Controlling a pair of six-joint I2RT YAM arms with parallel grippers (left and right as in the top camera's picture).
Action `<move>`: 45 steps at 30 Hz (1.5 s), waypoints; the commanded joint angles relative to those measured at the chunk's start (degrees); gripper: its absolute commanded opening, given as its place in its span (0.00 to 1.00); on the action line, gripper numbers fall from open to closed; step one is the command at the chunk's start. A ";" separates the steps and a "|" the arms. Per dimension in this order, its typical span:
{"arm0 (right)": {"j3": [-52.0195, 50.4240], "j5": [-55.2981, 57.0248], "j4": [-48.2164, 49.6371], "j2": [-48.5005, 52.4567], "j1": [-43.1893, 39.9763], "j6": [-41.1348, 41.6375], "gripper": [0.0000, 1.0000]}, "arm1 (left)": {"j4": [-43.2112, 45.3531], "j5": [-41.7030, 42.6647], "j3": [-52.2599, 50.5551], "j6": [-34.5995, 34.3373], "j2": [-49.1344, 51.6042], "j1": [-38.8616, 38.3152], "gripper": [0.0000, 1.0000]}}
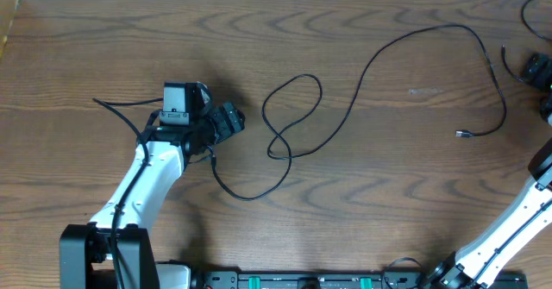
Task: Untangle cables
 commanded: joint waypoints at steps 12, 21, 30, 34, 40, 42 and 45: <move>-0.17 -14.14 -17.59 1.86 -0.81 8.63 0.99 | -0.17 -0.79 1.25 0.37 0.52 -0.13 0.90; -0.17 -7.39 -29.29 -16.57 -0.07 2.08 0.99 | -0.17 -0.81 1.25 0.37 0.52 -0.13 0.91; -0.17 -6.86 -48.24 -30.45 0.90 2.16 0.99 | -0.17 -0.79 1.25 0.37 0.52 -0.13 0.91; -0.17 -8.35 -57.94 -33.35 2.05 3.67 0.99 | -0.17 -0.79 1.25 0.37 0.52 -0.13 0.91; -0.79 -9.42 -65.35 -32.87 5.51 3.67 0.99 | -0.17 -0.79 1.25 0.37 0.52 -0.13 0.91; -1.09 -8.96 -66.64 -32.87 6.60 3.63 0.99 | -0.17 -0.79 1.25 0.37 0.52 -0.13 0.90; -1.77 -6.14 -67.67 -32.87 8.24 3.74 0.99 | -0.17 -0.79 1.25 0.37 0.52 -0.13 0.91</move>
